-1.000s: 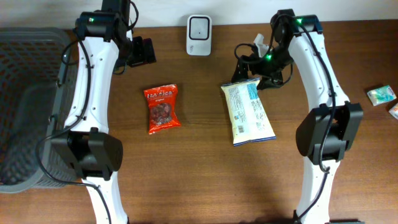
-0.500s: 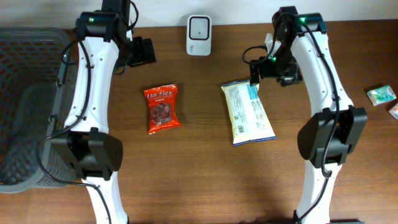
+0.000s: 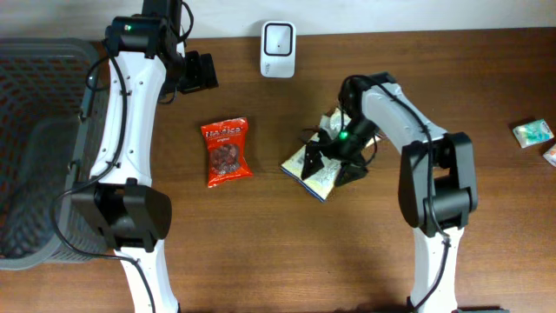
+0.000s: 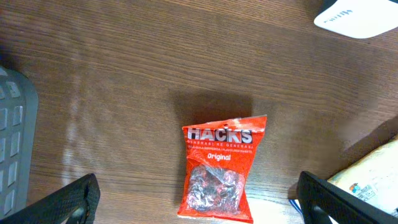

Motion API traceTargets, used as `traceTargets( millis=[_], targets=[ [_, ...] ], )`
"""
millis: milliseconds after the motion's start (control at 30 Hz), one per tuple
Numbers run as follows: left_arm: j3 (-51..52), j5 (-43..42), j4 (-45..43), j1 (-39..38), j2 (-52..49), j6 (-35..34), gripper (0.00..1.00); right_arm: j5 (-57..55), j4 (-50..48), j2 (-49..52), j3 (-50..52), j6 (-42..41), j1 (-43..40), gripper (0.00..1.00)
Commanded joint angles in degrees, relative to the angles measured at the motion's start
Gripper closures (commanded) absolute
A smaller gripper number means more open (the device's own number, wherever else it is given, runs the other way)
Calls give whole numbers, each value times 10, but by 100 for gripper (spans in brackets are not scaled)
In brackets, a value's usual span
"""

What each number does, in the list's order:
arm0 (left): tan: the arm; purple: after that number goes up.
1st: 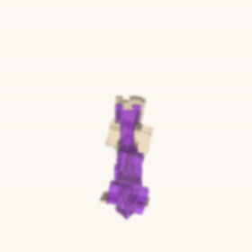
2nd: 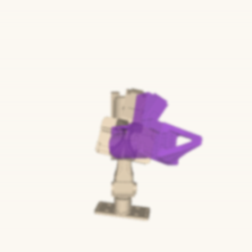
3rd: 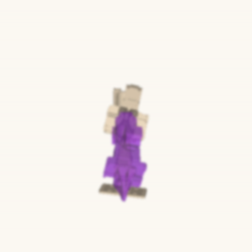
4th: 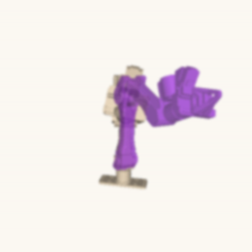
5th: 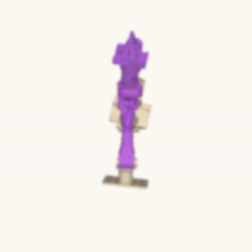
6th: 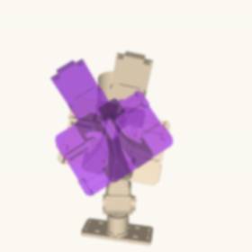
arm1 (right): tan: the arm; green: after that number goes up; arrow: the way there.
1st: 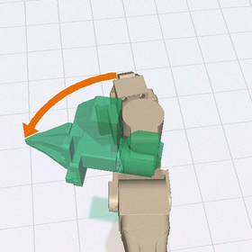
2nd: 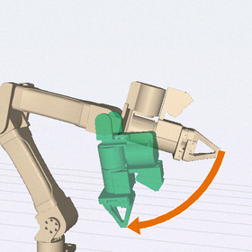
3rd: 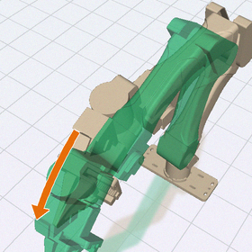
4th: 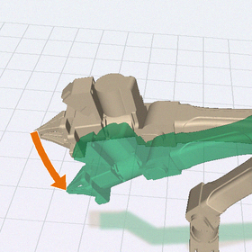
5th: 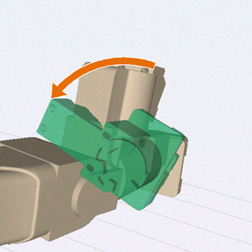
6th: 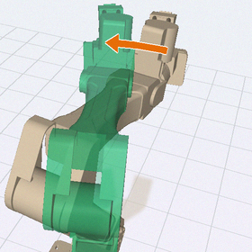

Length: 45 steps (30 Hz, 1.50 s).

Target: Scan the item barcode

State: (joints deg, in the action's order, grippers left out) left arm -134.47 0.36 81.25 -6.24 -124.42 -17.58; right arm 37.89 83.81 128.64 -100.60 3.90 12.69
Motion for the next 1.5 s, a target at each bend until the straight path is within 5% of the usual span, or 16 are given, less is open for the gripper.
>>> traceTargets(
  millis=[0, 200, 367, 700, 733, 767, 800, 833, 1033, 1300, 1467],
  targets=[
    [-1, -4, 1, 0, -4, 3, 1, 30, 8, -11, -67, 18, -32, 1],
    [-1, -4, 1, 0, -4, 3, 1, -172, -48, -11, -78, 16, -151, 1],
    [-1, -4, 1, 0, -4, 3, 1, -136, -104, -9, -65, 16, -206, 1],
    [-1, -4, 1, 0, -4, 3, 1, -63, -287, -7, 49, -34, -174, 1],
    [-1, -4, 1, 0, -4, 3, 1, -61, -304, -7, 74, -35, -172, 10],
    [-1, -4, 1, 0, -4, 3, 1, -62, -308, -7, 81, -35, -172, 34],
    [-1, -4, 1, 0, -4, 3, 1, -62, -307, -7, 81, -35, -172, 91],
    [-1, -4, 1, 0, -4, 3, 1, -62, -305, -7, 76, -36, -172, 96],
    [-1, -4, 1, 0, -4, 3, 1, -100, -200, -31, -68, -50, -173, 96],
    [-1, -4, 1, 0, -4, 3, 1, -574, 38, -47, -394, -201, -161, 96],
    [-1, -4, 1, 0, -4, 3, 1, -724, 21, -43, -365, -210, -67, 96]
  ],
)
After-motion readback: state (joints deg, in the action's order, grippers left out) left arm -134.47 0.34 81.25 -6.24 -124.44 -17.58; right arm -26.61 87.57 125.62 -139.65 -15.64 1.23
